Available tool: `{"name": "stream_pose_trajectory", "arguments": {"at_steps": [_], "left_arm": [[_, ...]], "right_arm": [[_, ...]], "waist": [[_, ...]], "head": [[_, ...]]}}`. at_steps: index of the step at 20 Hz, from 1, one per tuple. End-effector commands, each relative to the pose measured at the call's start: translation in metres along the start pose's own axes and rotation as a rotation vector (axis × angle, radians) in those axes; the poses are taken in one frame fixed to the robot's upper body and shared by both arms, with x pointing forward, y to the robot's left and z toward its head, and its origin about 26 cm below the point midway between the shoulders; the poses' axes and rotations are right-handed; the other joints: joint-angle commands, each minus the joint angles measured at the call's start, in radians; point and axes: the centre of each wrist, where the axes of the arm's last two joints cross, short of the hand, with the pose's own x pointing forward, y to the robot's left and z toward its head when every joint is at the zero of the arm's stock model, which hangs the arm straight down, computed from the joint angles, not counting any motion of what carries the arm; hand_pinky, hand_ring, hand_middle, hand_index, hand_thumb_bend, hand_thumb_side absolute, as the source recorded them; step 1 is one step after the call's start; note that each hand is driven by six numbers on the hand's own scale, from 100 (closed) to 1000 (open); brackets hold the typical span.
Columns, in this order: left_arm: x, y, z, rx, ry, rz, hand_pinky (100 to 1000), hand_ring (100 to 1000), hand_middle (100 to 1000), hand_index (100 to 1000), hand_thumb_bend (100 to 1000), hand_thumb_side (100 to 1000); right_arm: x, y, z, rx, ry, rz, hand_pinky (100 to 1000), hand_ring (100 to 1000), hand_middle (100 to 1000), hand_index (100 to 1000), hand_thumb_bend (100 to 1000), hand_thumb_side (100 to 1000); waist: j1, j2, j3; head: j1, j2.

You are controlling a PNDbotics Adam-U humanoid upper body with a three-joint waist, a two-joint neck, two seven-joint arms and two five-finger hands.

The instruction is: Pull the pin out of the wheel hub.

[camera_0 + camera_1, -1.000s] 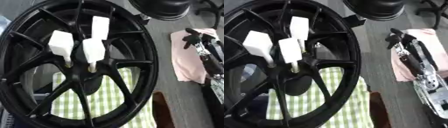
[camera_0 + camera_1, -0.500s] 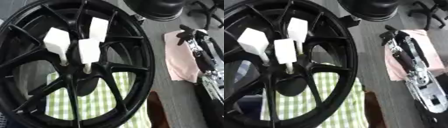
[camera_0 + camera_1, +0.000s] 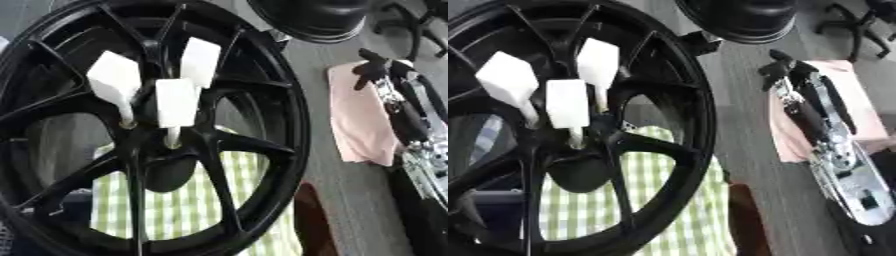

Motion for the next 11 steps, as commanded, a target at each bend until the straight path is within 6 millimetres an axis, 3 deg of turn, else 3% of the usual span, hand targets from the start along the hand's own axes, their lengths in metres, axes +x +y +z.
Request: {"name": "stream_pose_trajectory", "arguments": {"at_steps": [1, 5, 7, 11], "left_arm": [[0.011, 0.007, -0.006, 0.09, -0.087, 0.079, 792, 663, 679, 752, 354, 743], [0.013, 0.005, -0.006, 0.141, -0.149, 0.161, 784, 648, 663, 739, 328, 720], [0.017, -0.009, -0.006, 0.087, -0.252, 0.26, 770, 628, 643, 731, 287, 696], [0.022, -0.044, 0.001, -0.019, -0.368, 0.414, 767, 626, 639, 725, 293, 680]], "right_arm": [[0.008, -0.007, -0.004, -0.004, -0.03, 0.011, 906, 980, 413, 626, 100, 675], [0.008, -0.007, -0.005, -0.003, -0.033, 0.01, 906, 979, 413, 626, 100, 674], [0.01, -0.008, -0.008, 0.0, -0.053, 0.008, 904, 977, 414, 627, 100, 668], [0.013, -0.008, -0.017, 0.015, -0.088, -0.018, 904, 976, 415, 627, 100, 665]], "waist": [[0.01, -0.028, 0.0], [0.01, -0.03, -0.001], [0.008, -0.032, -0.006], [-0.004, -0.032, -0.019]], "head": [[-0.004, 0.003], [-0.008, 0.004], [-0.011, 0.001], [-0.005, 0.004]]}}
